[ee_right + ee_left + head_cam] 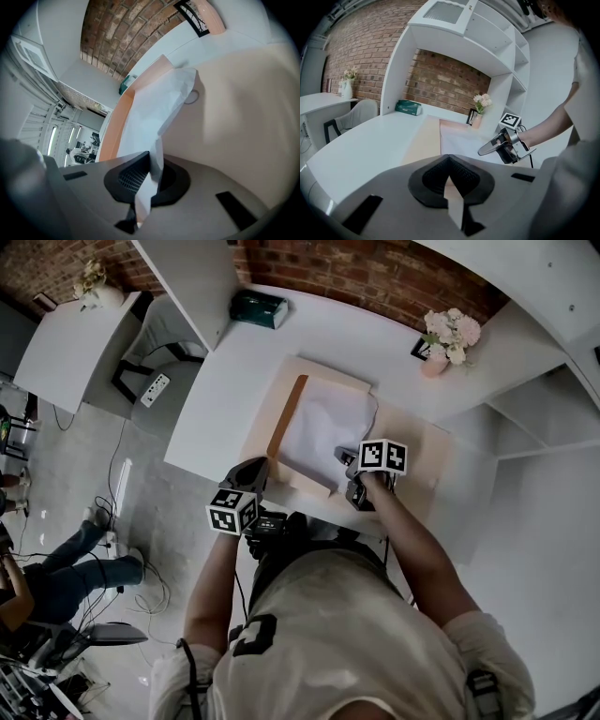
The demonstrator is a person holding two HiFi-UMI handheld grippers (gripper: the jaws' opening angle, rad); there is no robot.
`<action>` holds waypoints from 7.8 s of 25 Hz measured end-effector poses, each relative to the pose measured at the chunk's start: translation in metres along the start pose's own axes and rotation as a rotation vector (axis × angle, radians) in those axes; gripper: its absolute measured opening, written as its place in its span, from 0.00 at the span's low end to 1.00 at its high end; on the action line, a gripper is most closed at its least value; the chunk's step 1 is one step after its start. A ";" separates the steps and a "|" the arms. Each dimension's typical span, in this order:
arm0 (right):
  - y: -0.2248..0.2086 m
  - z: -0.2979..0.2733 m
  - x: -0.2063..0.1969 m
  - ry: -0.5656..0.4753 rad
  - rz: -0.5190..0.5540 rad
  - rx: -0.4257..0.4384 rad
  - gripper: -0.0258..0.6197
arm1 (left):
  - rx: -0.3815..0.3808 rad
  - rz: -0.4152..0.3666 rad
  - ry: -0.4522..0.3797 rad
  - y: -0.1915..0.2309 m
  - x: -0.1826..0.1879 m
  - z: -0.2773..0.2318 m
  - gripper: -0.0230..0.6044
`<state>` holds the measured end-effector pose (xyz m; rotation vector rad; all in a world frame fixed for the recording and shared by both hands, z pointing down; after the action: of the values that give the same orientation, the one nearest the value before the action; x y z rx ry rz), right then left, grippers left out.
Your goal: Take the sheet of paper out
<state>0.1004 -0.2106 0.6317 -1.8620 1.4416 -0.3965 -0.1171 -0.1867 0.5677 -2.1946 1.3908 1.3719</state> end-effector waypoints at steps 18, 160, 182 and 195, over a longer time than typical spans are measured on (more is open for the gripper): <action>-0.012 0.013 -0.003 -0.028 -0.010 -0.016 0.08 | -0.016 -0.011 0.005 0.001 0.001 -0.001 0.06; 0.005 0.248 -0.110 -0.500 -0.397 0.375 0.08 | -0.288 0.050 -0.091 -0.154 0.037 0.071 0.07; -0.050 0.304 -0.164 -0.498 -0.437 0.464 0.08 | -0.332 -0.039 0.019 -0.270 0.003 0.073 0.06; -0.025 0.307 -0.196 -0.385 -0.338 0.583 0.08 | -0.273 -0.046 0.011 -0.290 -0.016 0.122 0.06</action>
<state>0.2498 0.0845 0.4772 -1.5776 0.6584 -0.5204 0.0384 0.0501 0.4304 -2.3862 1.2098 1.6186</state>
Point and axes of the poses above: the fingertips, and each gripper's own axes: z backward along the fingers, y to its left, x out of its top, the point moved 3 cm from there along z, backward along the fingers, and after that the axes turned 3 degrees about y, right-handed, at the moved point
